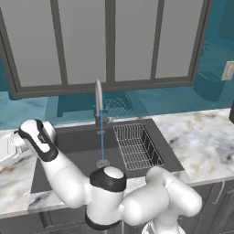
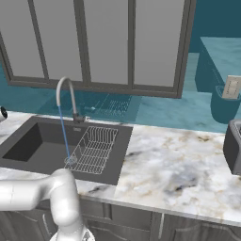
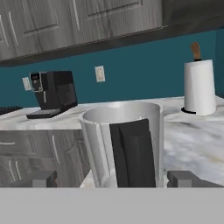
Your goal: Turn on the sink faucet and place the jug under the water for a few seconds to fill it up.
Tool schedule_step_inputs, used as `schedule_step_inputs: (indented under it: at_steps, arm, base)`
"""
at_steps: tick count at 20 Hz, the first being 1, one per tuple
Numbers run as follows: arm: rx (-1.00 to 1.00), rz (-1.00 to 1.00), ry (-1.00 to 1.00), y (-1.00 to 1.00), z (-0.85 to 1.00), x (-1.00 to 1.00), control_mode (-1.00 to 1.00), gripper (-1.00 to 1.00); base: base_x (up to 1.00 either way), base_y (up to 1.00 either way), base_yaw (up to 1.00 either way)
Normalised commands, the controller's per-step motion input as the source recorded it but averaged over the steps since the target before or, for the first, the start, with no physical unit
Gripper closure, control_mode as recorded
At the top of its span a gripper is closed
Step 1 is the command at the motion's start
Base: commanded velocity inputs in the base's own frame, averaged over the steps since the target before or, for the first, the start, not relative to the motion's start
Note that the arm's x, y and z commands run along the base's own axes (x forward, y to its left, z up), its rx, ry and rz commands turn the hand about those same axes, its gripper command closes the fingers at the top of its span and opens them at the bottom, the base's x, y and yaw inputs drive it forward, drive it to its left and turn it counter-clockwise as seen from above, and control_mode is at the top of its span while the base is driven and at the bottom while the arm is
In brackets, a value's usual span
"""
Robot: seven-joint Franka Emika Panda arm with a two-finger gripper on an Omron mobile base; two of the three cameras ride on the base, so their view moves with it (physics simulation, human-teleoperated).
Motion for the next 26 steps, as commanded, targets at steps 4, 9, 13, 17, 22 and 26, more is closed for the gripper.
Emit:
schedule_step_inputs:
  at_steps: [4, 9, 13, 17, 22, 26]
  arm:
    - [0.0, 0.0, 0.0, 0.29, -0.13, 0.01, -1.0, -1.0]
    - [0.0, 0.0, 0.0, 0.23, -0.13, 0.06, -1.0, -1.0]
    - [-0.01, 0.0, 0.0, 0.27, -0.17, 0.08, -1.0, -1.0]
    - [-0.02, 0.0, 0.0, 0.27, -0.13, 0.06, -1.0, -1.0]
    - [-0.02, 0.0, 0.0, 0.3, -0.07, 0.04, -1.0, -1.0]
    - [-0.04, 0.0, 0.0, 0.4, -0.01, 0.0, -1.0, 1.0]
  base:
    - [0.0, 0.0, 0.0]
    - [0.0, 0.0, 0.0]
    - [0.0, 0.0, 0.0]
    - [0.0, 0.0, 0.0]
    - [0.0, 0.0, 0.0]
    - [0.0, 0.0, 0.0]
